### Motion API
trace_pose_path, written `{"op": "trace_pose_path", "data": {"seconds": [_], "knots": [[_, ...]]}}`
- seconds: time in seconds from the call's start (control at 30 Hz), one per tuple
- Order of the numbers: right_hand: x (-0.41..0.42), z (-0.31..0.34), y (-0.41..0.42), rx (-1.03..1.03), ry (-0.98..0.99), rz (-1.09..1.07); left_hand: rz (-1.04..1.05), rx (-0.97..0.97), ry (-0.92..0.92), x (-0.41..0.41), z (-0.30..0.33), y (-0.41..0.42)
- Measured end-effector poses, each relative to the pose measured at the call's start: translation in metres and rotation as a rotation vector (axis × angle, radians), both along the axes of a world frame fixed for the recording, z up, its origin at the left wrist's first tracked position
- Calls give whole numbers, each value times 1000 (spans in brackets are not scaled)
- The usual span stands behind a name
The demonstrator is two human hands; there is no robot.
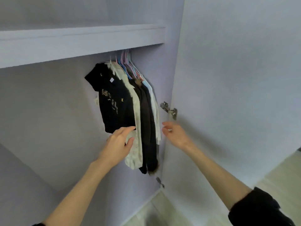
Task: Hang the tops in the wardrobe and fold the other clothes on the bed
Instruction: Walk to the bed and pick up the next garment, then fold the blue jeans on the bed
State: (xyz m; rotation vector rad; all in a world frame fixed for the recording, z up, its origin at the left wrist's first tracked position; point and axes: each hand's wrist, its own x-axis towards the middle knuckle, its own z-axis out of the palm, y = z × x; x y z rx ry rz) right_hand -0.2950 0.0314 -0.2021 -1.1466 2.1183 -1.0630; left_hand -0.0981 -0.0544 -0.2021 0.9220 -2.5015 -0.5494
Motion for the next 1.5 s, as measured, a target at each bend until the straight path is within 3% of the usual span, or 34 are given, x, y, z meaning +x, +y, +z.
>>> {"op": "trace_pose_path", "data": {"seconds": [0.13, 0.27, 0.53, 0.8, 1.17, 1.5], "knots": [[2, -14, 107, 91, -28, -54, -172, 171, 52, -29, -22, 67], [-6, -34, 241, 145, -11, -297, -475, 266, -42, -85, -44, 161], [-23, -51, 468, 150, -98, -828, -965, 225, -121, -194, -69, 344], [-46, -67, 680, 104, -188, -1207, -1319, 221, -182, -293, -85, 541], [-67, -85, 860, 130, -257, -1561, -1638, 174, -378, -375, -101, 745], [-149, -100, 964, 363, -191, -1850, -1825, 146, -375, -492, -121, 873]]}}
